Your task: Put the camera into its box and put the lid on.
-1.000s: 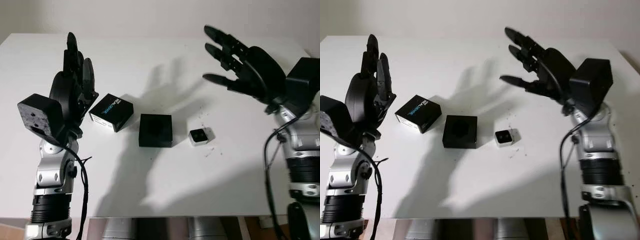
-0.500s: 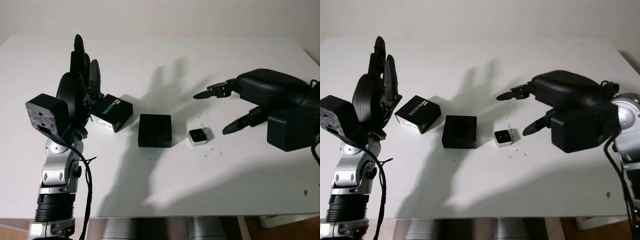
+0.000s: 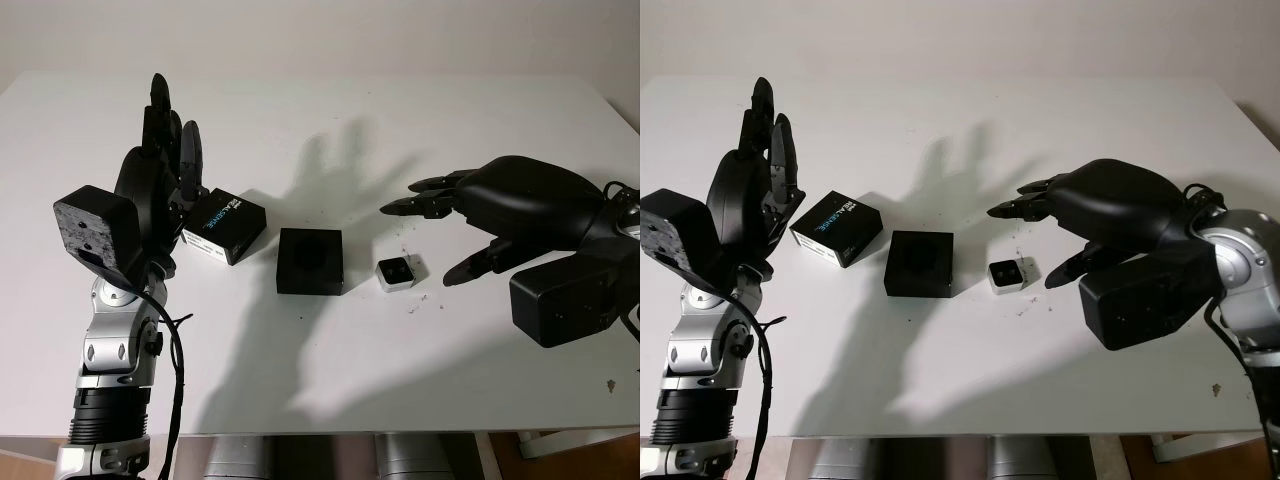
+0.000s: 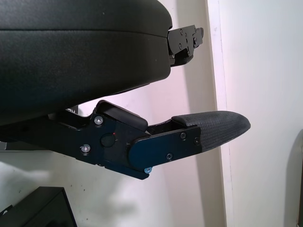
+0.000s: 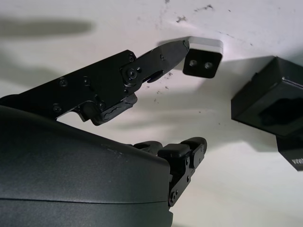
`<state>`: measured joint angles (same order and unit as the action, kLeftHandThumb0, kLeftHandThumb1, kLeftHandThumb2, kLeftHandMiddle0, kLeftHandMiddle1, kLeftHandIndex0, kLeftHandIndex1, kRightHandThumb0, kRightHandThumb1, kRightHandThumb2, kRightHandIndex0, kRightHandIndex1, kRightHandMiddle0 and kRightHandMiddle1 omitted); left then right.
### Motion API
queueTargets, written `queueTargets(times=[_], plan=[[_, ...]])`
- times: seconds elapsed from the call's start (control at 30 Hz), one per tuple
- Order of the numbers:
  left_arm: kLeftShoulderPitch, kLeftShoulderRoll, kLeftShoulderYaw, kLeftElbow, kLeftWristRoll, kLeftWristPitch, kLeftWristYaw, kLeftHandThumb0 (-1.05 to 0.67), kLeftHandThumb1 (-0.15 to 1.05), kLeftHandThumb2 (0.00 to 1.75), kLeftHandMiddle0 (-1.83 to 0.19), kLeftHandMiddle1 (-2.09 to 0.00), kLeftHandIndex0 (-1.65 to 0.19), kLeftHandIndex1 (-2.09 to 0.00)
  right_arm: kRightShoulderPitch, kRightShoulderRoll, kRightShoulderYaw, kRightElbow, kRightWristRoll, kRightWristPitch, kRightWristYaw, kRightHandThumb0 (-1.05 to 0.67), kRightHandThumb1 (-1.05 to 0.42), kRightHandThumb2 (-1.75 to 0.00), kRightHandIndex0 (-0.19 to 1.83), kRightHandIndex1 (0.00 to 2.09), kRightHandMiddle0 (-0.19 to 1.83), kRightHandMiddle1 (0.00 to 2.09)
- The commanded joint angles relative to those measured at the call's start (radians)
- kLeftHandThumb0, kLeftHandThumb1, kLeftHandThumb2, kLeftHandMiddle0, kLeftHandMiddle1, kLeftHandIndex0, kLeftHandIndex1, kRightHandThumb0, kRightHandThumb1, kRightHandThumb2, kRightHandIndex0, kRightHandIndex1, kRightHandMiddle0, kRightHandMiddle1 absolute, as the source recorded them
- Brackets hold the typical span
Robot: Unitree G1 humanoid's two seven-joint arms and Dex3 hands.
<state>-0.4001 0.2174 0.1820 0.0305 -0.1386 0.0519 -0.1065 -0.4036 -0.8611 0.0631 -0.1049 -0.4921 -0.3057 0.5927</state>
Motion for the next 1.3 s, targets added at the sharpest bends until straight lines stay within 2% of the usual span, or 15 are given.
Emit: queueTargets(times=[0.0, 0.2, 0.57, 0.83, 1.03, 1.27], plan=[[-0.014, 0.009, 0.004, -0.012, -0.004, -0.003, -0.006, -0.78, 1.05, 0.67, 0.19, 0.00, 0.19, 0.00, 0.043, 0.034, -0.009, -0.052, -0.020, 0.047, -0.031, -0.59, -0.89, -0.07, 0.33, 0.04, 0.38, 0.04], [-0.020, 0.009, 0.003, -0.011, -0.006, 0.005, -0.008, -0.78, 1.05, 0.67, 0.19, 0.00, 0.19, 0.00, 0.130, 0.141, -0.019, -0.152, -0.059, 0.240, -0.101, -0.64, -0.93, -0.07, 0.20, 0.01, 0.34, 0.03], [-0.011, 0.002, 0.001, -0.038, -0.009, 0.012, -0.003, -0.78, 1.05, 0.66, 0.19, 0.00, 0.19, 0.00, 0.176, 0.194, 0.021, -0.234, -0.154, 0.389, -0.117, -0.68, -0.96, -0.06, 0.08, 0.01, 0.26, 0.02], [-0.005, 0.005, 0.006, -0.059, -0.013, 0.033, -0.001, -0.78, 1.05, 0.66, 0.19, 0.00, 0.19, 0.00, 0.177, 0.190, 0.043, -0.232, -0.180, 0.390, -0.097, -0.70, -0.96, -0.05, 0.05, 0.02, 0.29, 0.04], [-0.010, -0.002, 0.006, -0.057, -0.012, 0.037, 0.011, -0.78, 1.05, 0.65, 0.19, 0.00, 0.19, 0.00, 0.166, 0.150, 0.054, -0.228, -0.197, 0.378, -0.030, -0.69, -0.95, -0.05, 0.00, 0.02, 0.23, 0.02], [-0.012, 0.001, 0.008, -0.052, -0.018, 0.034, 0.011, -0.77, 1.05, 0.65, 0.19, 0.00, 0.19, 0.00, 0.166, 0.151, 0.061, -0.197, -0.204, 0.367, -0.028, -0.68, -0.92, -0.05, -0.02, 0.03, 0.23, 0.03]])
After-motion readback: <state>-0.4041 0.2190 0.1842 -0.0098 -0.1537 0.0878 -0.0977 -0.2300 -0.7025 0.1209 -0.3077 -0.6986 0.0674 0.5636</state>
